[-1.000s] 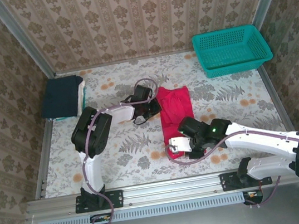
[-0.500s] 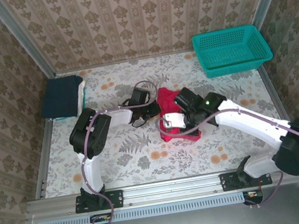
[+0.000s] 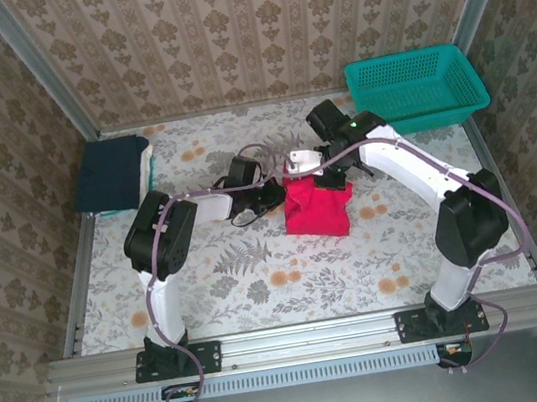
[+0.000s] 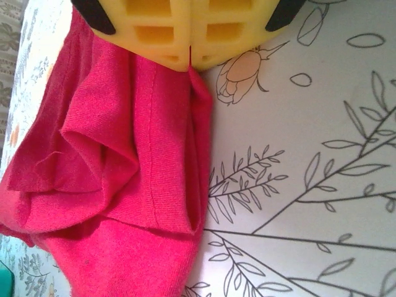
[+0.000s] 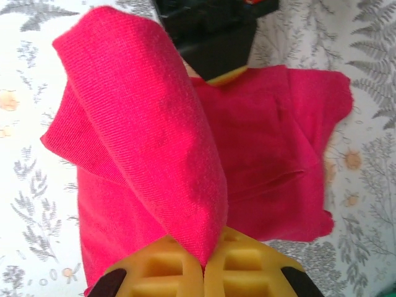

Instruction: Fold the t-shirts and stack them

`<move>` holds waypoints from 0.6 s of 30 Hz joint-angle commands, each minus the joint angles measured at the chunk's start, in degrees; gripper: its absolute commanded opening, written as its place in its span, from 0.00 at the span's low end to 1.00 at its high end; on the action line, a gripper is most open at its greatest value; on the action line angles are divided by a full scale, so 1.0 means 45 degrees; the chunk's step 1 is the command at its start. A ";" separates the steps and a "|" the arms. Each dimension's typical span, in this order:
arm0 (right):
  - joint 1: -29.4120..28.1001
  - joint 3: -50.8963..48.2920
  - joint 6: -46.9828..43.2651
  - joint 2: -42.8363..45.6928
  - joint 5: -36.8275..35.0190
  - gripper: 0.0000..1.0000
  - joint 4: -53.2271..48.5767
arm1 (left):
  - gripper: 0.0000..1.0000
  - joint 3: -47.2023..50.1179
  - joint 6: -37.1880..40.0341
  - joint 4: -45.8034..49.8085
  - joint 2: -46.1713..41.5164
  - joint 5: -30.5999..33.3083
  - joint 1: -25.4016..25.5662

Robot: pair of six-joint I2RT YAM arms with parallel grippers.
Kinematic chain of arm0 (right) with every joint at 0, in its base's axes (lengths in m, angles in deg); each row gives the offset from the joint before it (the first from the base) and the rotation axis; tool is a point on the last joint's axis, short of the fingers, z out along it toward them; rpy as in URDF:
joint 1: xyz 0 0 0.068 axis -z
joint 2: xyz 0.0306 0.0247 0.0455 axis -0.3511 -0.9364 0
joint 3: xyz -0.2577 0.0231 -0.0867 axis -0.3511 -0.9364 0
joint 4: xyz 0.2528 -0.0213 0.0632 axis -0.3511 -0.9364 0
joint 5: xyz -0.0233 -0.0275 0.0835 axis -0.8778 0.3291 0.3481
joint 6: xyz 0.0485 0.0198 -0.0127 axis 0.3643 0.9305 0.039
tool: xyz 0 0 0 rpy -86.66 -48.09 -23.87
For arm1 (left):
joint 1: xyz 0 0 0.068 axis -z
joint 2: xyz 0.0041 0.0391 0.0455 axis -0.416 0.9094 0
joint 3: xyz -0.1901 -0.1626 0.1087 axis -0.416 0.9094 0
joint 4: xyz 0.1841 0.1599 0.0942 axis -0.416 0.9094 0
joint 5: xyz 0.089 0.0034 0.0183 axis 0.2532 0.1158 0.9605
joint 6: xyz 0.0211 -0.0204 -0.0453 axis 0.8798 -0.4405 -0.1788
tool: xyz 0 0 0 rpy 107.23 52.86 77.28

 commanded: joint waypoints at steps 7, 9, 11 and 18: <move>0.0664 0.2269 -0.0686 -0.2033 0.0359 0.00 -0.0831 | 0.00 0.0491 0.0258 0.1207 0.1395 0.0086 -0.0136; 0.0767 0.2656 -0.0648 -0.2400 0.0310 0.00 -0.0921 | 0.00 0.0538 0.0324 0.1180 0.1415 0.0068 -0.0158; 0.0844 0.3030 -0.0590 -0.2712 0.0199 0.00 -0.0986 | 0.00 0.0543 0.0368 0.1187 0.1435 0.0037 -0.0183; 0.1005 0.3461 -0.0537 -0.3323 -0.0362 0.00 -0.0551 | 0.00 0.0642 0.0286 0.0987 0.1523 -0.0094 -0.0276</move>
